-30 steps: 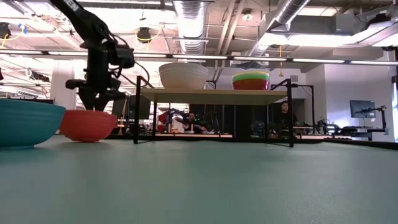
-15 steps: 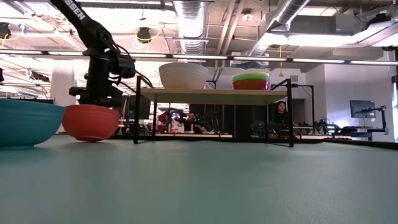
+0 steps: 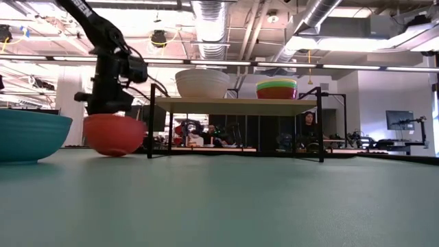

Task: Place and stack bowls onto a shelf
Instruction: Stack the large orange bowl on top of the large white bowl on the shelf

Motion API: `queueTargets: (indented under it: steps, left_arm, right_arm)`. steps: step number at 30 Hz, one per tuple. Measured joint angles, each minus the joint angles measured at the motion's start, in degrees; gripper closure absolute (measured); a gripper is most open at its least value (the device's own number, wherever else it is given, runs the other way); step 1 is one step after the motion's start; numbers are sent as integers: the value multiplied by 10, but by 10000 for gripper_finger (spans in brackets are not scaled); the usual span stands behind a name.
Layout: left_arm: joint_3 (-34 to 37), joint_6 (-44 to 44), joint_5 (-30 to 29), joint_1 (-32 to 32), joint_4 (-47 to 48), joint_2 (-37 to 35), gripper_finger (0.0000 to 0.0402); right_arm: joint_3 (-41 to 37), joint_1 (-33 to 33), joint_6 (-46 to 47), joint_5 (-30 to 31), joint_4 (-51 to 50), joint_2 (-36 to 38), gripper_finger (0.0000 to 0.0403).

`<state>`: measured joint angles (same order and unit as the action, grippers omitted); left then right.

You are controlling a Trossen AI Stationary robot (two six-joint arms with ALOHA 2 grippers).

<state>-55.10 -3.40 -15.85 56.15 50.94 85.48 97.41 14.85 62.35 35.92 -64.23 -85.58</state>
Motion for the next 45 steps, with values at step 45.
queueTargets:
  steps: [45]
  left_arm:
    - [-311,-122,139,-142,-96,-98,401]
  right_arm:
    - [0,-19,6,-21,4,0,186]
